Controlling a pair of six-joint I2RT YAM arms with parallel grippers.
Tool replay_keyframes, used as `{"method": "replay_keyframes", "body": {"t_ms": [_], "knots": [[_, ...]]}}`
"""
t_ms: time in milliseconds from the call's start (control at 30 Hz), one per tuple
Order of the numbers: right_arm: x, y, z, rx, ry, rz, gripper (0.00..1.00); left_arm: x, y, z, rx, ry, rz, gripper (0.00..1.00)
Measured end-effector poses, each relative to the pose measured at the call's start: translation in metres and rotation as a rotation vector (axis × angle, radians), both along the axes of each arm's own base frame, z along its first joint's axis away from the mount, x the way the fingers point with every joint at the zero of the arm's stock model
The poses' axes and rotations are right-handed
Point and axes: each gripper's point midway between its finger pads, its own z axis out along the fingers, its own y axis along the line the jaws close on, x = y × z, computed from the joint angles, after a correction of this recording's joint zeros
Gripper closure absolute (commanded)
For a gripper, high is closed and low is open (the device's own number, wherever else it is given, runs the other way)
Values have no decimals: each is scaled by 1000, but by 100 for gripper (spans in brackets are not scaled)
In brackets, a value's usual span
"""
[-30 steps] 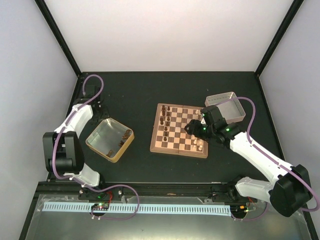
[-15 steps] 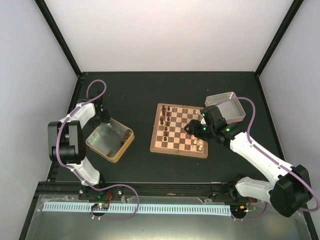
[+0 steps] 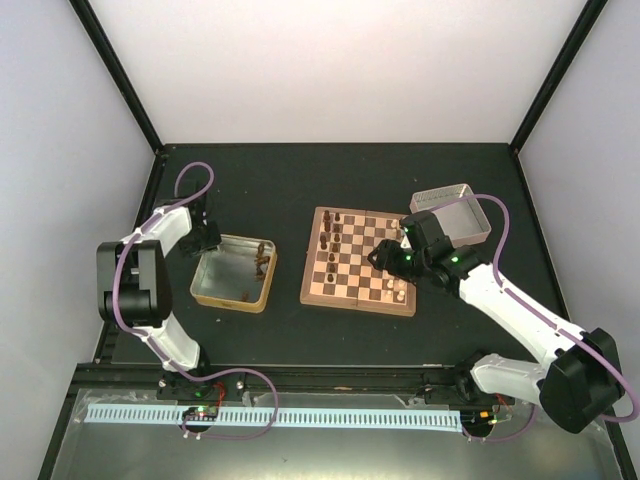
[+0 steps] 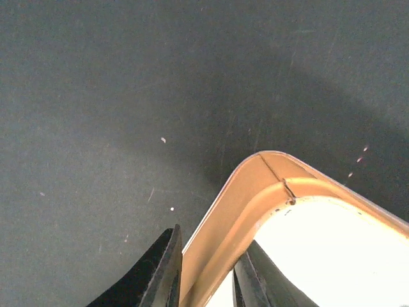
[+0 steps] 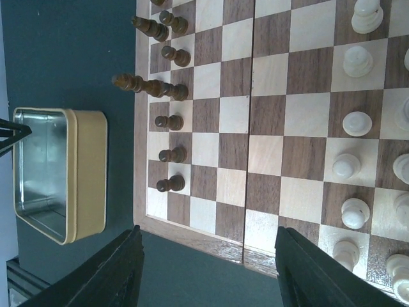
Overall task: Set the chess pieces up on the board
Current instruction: Adjust the storage box at the center of the board.
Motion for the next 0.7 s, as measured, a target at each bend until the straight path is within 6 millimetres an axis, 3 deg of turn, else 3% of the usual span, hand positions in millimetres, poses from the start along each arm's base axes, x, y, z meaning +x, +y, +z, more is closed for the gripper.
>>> {"method": "replay_keyframes", "body": {"t_ms": [167,233,433,700], "knots": [[0,1,0,0,0,2,43,-8,0,0,2,9,14,92],[0,1,0,1,0,2,43,-13,0,-1,1,16,18,92],[-1,0,3,7,-9,2,43,-21,-1,0,-10,21,37,68],[-1,0,4,9,-13,2,43,-24,-14,33,-11,-48,9,61]]}}
